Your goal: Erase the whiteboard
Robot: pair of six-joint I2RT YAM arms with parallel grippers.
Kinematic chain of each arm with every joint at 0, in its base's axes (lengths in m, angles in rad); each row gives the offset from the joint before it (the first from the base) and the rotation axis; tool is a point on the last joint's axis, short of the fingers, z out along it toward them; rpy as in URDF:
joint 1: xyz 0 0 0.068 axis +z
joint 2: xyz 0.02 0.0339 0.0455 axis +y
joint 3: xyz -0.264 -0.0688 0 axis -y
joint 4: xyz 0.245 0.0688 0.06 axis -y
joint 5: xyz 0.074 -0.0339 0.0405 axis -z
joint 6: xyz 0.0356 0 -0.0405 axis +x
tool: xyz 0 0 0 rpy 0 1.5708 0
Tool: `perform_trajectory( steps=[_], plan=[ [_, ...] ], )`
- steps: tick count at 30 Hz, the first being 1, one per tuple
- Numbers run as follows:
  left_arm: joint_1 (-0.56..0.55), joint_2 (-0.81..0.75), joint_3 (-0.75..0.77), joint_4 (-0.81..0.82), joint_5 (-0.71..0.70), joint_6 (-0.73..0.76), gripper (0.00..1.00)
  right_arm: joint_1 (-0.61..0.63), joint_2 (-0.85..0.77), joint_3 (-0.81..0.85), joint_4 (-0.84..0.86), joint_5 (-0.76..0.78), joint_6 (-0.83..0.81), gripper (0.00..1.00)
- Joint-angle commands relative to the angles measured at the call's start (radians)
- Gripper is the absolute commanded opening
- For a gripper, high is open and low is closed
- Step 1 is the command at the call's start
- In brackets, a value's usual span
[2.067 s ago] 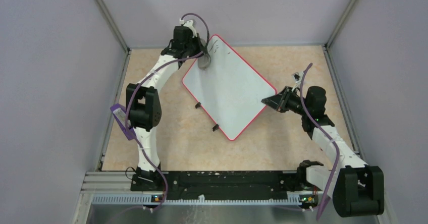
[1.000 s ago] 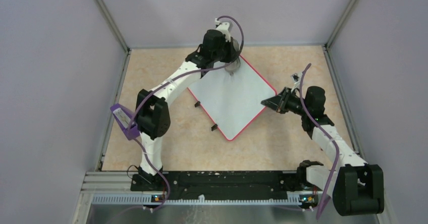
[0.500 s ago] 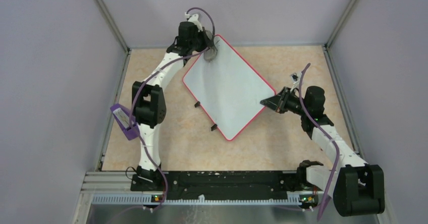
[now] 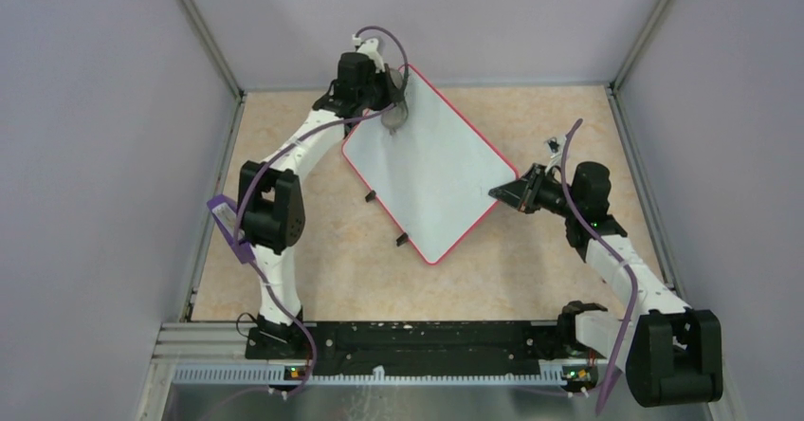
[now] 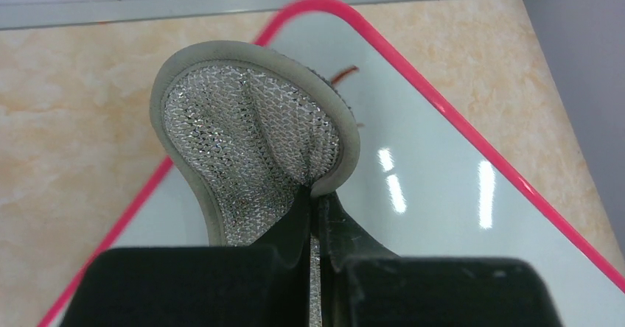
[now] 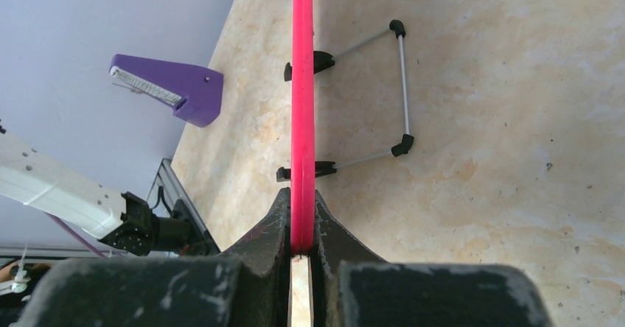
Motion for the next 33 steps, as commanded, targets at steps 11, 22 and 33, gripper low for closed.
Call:
perform_trajectory(
  steps=[11,22,33],
  plan=[
    [-0.147,0.030,0.112,-0.074,-0.051,0.146,0.00,0.047,0.038,-0.021,-0.101,0.026,-0.123,0.00],
    [-0.001,0.176,0.231,-0.109,-0.079,0.165,0.00,0.047,0.055,-0.009,-0.089,0.026,-0.122,0.00],
    [-0.036,0.028,0.043,-0.098,-0.089,0.197,0.00,0.057,0.029,0.059,-0.199,0.056,-0.151,0.00]
  ],
)
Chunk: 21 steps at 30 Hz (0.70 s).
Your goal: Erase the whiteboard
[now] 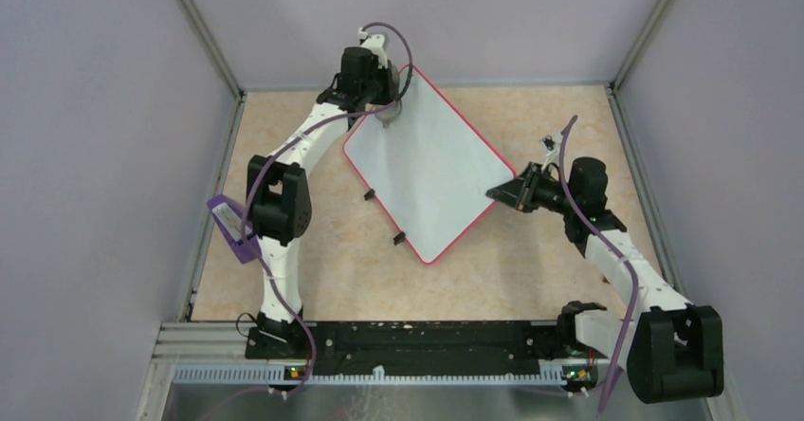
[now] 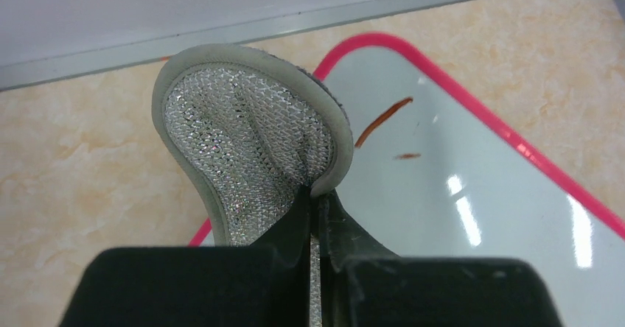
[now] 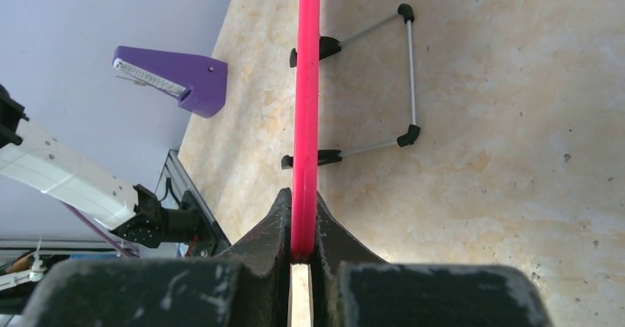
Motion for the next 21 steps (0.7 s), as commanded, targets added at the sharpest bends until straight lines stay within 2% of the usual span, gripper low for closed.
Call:
perform_trajectory(
  steps=[1,6,11,16,21],
  plan=[
    [-0.043,-0.107,-0.143,-0.029,-0.035,0.041,0.00,0.044,0.020,0.048,-0.180,0.066,-0.162,0.00],
    [-0.117,-0.228,-0.293,0.071,0.003,0.024,0.00,0.044,0.025,0.100,-0.230,0.047,-0.170,0.00],
    [-0.144,-0.279,-0.369,0.287,0.039,-0.035,0.00,0.045,0.036,0.117,-0.240,0.048,-0.179,0.00],
    [-0.135,-0.172,-0.238,0.284,-0.059,-0.038,0.00,0.046,0.031,0.118,-0.245,0.051,-0.193,0.00],
    [-0.069,-0.035,-0.047,0.215,-0.031,-0.069,0.00,0.046,0.019,0.118,-0.236,0.050,-0.192,0.00]
  ],
)
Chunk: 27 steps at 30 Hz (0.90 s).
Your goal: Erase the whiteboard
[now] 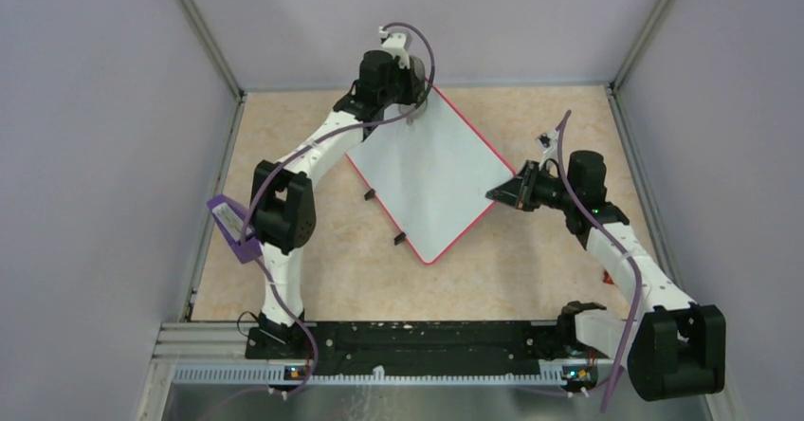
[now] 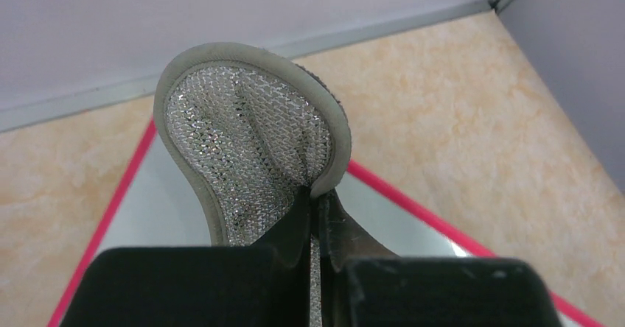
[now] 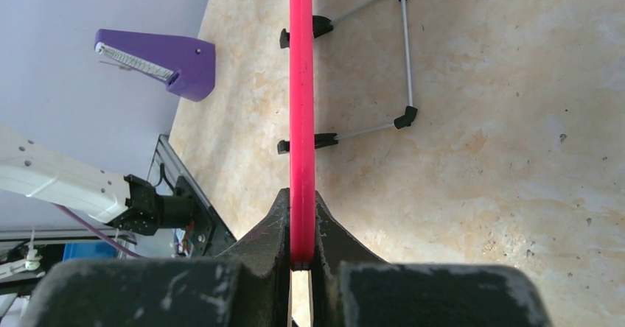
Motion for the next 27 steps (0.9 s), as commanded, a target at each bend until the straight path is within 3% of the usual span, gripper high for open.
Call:
perform_trajectory(
  steps=[1,6,15,19,27],
  plan=[
    [0.065,0.104,0.142,0.047,0.023,-0.043,0.00,0.030,0.006,0.018,-0.029,0.032,-0.111,0.00],
    [0.113,0.175,0.220,0.033,0.044,-0.053,0.00,0.028,0.016,0.025,-0.026,0.027,-0.112,0.00],
    [0.121,0.136,0.094,-0.045,0.048,-0.030,0.00,0.034,0.022,0.027,-0.030,0.028,-0.115,0.00],
    [0.106,0.030,-0.043,0.018,0.058,-0.022,0.00,0.044,0.022,0.024,-0.031,0.032,-0.115,0.00],
    [0.061,-0.057,-0.076,0.185,0.180,0.071,0.00,0.058,0.034,0.036,-0.036,0.039,-0.121,0.00]
  ],
)
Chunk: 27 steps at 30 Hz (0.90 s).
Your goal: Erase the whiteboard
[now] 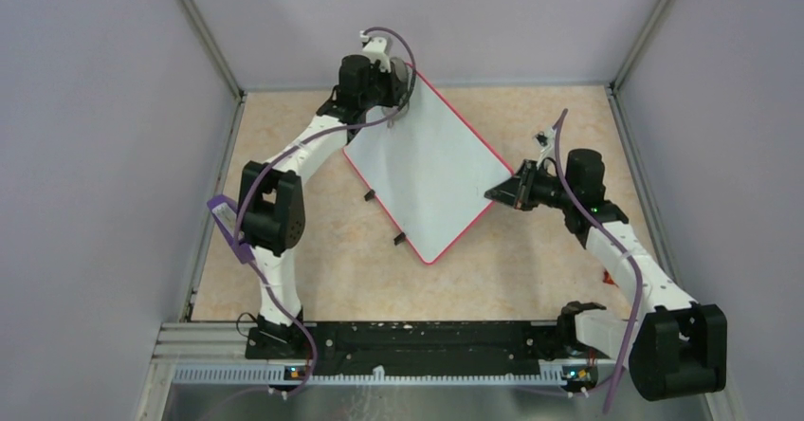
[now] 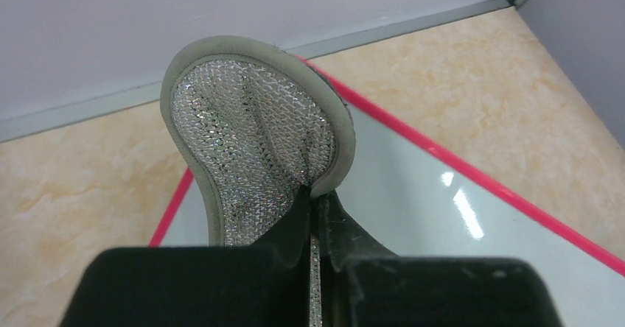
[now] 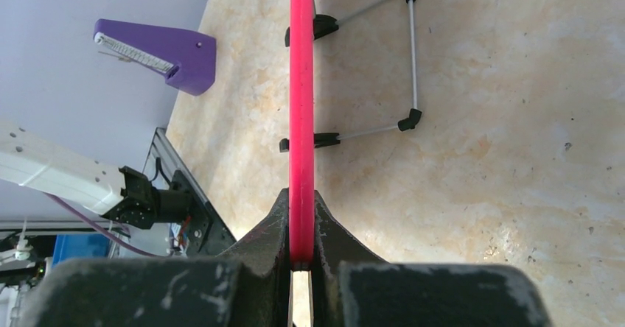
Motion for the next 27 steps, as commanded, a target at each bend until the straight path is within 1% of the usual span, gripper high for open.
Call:
perform_trajectory(
  steps=[1,6,8,11,14,20,23,27],
  plan=[
    [-0.041,-0.033,0.025,0.105,0.119,0.056,0.00,0.041,0.034,0.024,-0.034,0.041,-0.106,0.00],
    [-0.041,0.067,0.149,0.088,0.156,0.054,0.00,0.043,0.044,0.023,-0.032,0.039,-0.108,0.00],
    [-0.041,0.103,0.198,0.074,0.122,0.055,0.00,0.044,0.049,0.024,-0.032,0.036,-0.108,0.00],
    [-0.029,0.168,0.290,0.010,0.028,0.057,0.00,0.043,0.048,0.030,-0.042,0.036,-0.113,0.00],
    [-0.004,0.225,0.363,-0.035,0.040,0.052,0.00,0.043,0.041,0.028,-0.046,0.040,-0.114,0.00],
    [0.029,0.266,0.377,-0.050,0.019,0.083,0.00,0.045,0.043,0.031,-0.049,0.039,-0.113,0.00],
    [0.056,0.288,0.399,-0.128,0.013,0.076,0.00,0.050,0.042,0.036,-0.056,0.040,-0.114,0.00],
    [0.077,0.276,0.366,-0.176,0.036,0.070,0.00,0.053,0.041,0.029,-0.059,0.043,-0.117,0.00]
  ],
)
